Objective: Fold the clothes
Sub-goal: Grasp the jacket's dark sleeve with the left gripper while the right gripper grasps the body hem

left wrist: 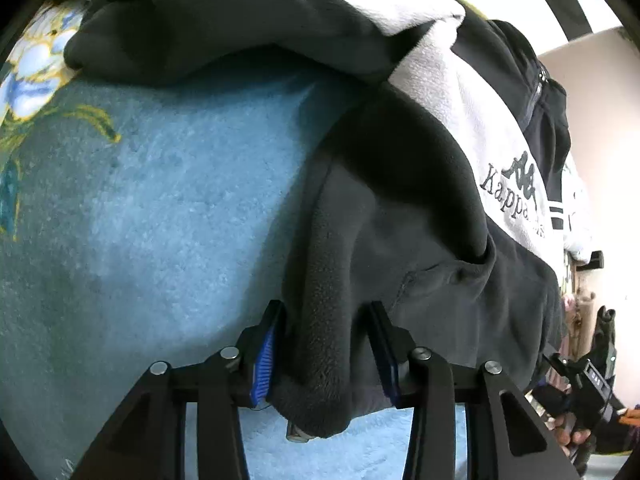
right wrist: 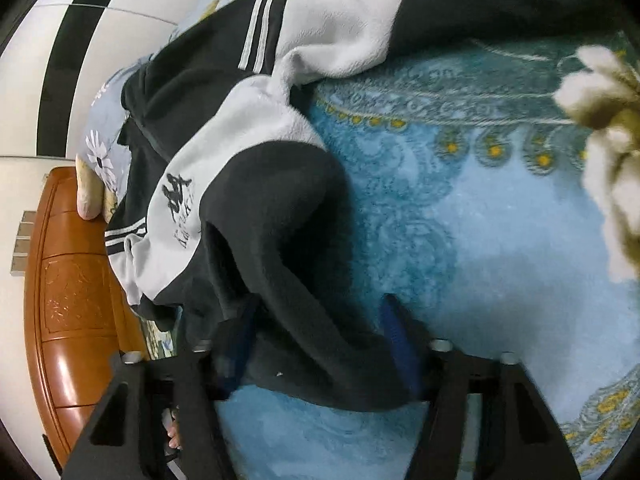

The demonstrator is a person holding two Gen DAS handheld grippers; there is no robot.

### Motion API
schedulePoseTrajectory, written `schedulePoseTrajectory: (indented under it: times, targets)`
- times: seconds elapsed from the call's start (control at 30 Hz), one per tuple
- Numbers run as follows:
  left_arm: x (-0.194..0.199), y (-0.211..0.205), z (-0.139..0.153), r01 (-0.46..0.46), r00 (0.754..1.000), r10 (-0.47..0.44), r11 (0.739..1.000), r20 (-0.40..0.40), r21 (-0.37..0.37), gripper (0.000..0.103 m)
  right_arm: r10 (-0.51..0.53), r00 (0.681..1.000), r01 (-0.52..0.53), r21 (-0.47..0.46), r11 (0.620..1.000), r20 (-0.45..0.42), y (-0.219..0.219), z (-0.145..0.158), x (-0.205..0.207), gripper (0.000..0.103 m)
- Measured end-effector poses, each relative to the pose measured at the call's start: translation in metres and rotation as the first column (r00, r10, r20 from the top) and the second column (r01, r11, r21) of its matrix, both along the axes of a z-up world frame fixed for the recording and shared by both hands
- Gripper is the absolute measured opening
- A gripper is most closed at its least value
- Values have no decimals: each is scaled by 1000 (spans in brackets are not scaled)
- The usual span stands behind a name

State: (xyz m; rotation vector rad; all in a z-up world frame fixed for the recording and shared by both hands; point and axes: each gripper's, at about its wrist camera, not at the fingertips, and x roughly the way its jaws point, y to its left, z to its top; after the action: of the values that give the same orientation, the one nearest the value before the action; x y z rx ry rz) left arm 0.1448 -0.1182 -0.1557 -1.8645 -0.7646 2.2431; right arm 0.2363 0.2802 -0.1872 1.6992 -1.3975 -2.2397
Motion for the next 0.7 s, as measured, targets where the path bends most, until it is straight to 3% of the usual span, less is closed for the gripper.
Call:
schedulePoseTrajectory:
  times: [0.03, 0.1, 0.2, 0.3, 0.4, 0.5, 0.6, 0.7]
  targets:
    - [-1, 2, 1, 1, 1000, -1, 1000, 2, -4, 20, 7, 1000, -7, 2, 1000, 5, -3, 1, -3, 31]
    - [-2, 5, 5, -8, 1000, 8, 1000, 9, 0, 15, 28, 1000, -28, 16, 999, 8, -8, 6, -8, 17]
    - [-1, 10, 35, -5, 1000, 6, 999, -15, 39, 13, 73, 997, -71, 54, 996, -27, -12, 28, -12, 11]
    - [16, 8, 91, 38, 994, -24, 991, -104, 128, 11, 112, 978, -104, 59, 993, -176, -5, 79, -8, 6]
    - [53, 6, 133, 101, 985, -76, 983, -156, 153, 11, 156, 933, -137, 82, 987, -324, 3, 141, 13, 3]
    - [87, 2, 125, 127, 987, -117, 988, -111, 90, 11, 197, 913, -153, 146, 977, -356, 6, 173, 35, 3]
    - [118, -28, 76, 58, 998, -59, 996, 17, 69, 11, 191, 946, -154, 156, 976, -262, 8, 150, 41, 3]
    - [131, -42, 45, -14, 998, 9, 997, 58, 74, 11, 173, 971, -154, 121, 981, -165, 0, 111, 38, 4]
